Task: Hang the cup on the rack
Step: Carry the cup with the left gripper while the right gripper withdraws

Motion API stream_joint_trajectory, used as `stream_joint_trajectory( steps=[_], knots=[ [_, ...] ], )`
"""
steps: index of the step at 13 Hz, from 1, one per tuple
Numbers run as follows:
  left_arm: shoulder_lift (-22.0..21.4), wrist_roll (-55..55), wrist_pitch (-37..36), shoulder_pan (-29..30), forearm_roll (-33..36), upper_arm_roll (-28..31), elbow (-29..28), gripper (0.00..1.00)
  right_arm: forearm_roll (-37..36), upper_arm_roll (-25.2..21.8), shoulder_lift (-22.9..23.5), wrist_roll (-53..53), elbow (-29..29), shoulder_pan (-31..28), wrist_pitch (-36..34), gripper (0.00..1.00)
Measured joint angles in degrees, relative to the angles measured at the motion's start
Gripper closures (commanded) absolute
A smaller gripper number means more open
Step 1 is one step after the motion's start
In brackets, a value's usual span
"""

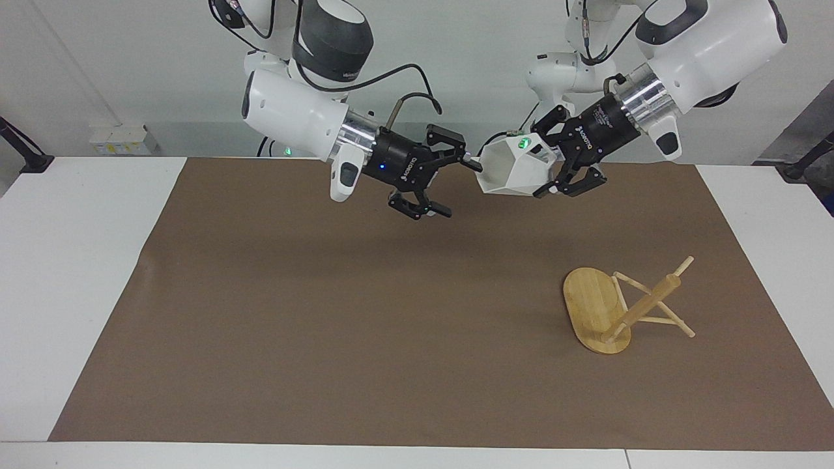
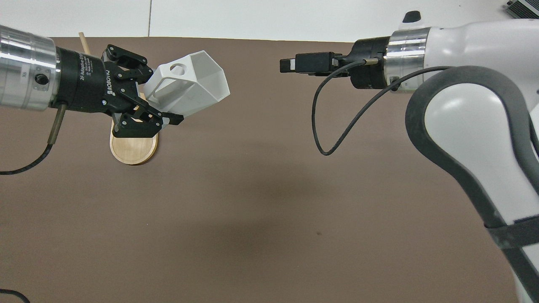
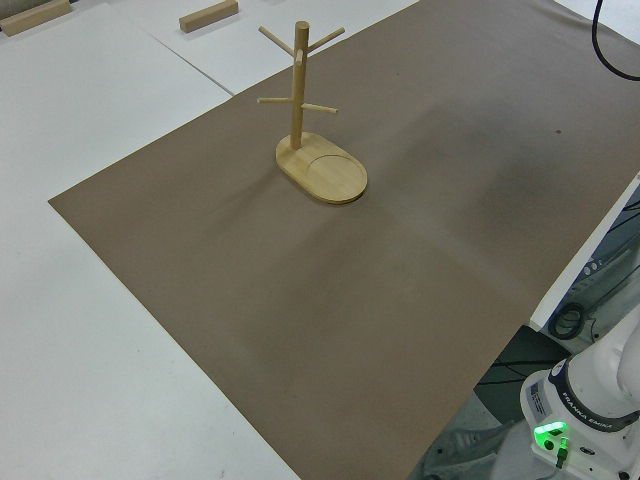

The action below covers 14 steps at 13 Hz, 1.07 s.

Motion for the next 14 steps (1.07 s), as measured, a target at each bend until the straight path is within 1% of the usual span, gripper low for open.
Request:
stream_joint_trajectory(
  steps=[2, 4, 6, 8, 9, 10, 14],
  knots=[
    [-0.02, 0.03, 0.01, 0.32, 1.34, 0.61, -0.03, 1.0, -6.98, -0.11, -0.08, 1.92, -0.01, -1.93, 0.0, 0.0],
    [-0.04, 0.0, 0.12, 1.26, 2.62, 0.8, -0.31, 1.0, -16.01, -0.15, -0.12, 6.52, -0.05, -3.15, -0.42, 0.0],
    [-0.17, -0.29, 1.43, 2.39, 2.87, 0.89, -1.35, 1.0, -24.74, -0.19, -0.25, 8.78, -0.05, -4.49, -4.05, 0.0],
    [-1.03, -0.66, 6.26, 2.61, 2.95, 0.91, -4.62, 1.0, -32.89, -0.23, -0.84, 9.1, 0.0, -6.18, -9.04, 0.0],
    [-1.76, -0.68, 8.99, 2.6, 2.95, 0.86, -6.91, 1.0, -35.3, -0.46, -1.44, 9.1, 0.02, -6.88, -11.59, 0.0],
    [-2.53, -0.68, 11.39, 2.59, 2.96, 0.83, -9.1, 1.0, -36.61, -1.66, -2.38, 9.11, 0.04, -7.0, -14.31, 0.0],
    [-4.46, -2.58, 18.98, 2.84, 3.02, 0.9, -14.86, 1.0, -37.53, -11.53, -7.52, 9.09, 0.37, -4.22, -26.15, 0.0]
  ],
)
